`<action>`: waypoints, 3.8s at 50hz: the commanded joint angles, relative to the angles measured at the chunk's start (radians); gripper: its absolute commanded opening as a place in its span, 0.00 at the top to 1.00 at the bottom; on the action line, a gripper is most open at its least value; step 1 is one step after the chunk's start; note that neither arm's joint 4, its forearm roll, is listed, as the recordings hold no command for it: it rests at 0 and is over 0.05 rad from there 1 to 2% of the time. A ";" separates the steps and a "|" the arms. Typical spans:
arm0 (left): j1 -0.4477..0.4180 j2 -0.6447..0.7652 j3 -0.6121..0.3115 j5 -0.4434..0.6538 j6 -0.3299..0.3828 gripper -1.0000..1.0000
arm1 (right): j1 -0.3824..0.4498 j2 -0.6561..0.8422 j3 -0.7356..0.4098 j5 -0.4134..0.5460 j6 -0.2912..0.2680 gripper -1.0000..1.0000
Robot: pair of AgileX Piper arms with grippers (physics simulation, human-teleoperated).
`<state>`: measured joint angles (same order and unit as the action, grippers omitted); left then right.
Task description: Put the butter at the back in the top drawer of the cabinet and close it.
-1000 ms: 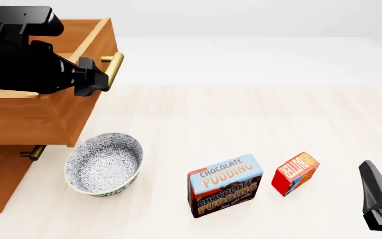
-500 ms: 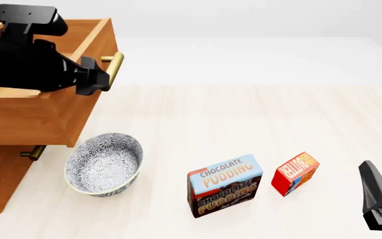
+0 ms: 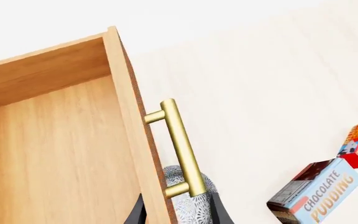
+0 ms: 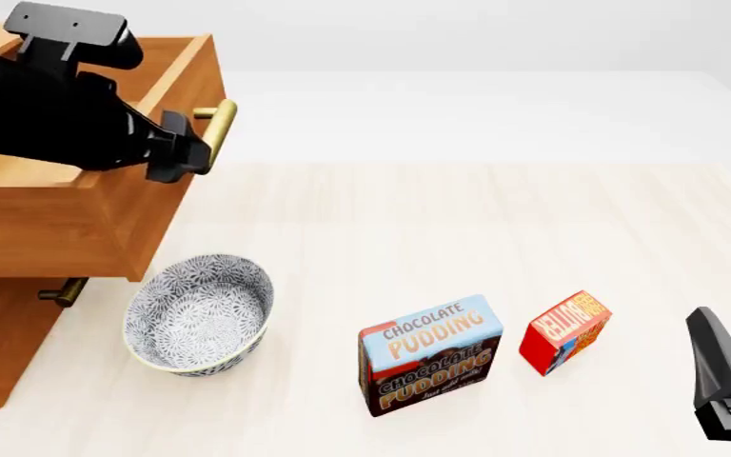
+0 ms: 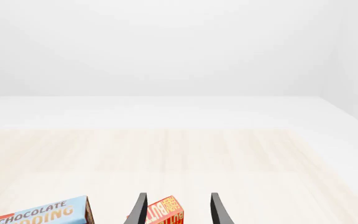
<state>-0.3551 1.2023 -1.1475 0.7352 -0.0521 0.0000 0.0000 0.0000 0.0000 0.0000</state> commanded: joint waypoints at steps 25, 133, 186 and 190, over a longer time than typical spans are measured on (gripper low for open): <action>-0.020 -0.031 -0.041 0.142 0.148 0.00 | 0.000 0.000 0.000 0.000 0.000 0.00; -0.213 -0.031 -0.230 0.156 0.112 0.00 | 0.000 0.000 0.000 0.000 0.000 0.00; -0.369 0.325 -0.409 0.072 0.091 0.00 | 0.000 0.000 0.000 0.000 0.000 0.00; -0.380 0.351 -0.432 0.074 0.088 0.00 | 0.000 0.000 0.000 0.000 0.000 0.00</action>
<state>-0.7025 1.4827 -1.5254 0.8121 0.0461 0.0000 0.0000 0.0000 0.0000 0.0000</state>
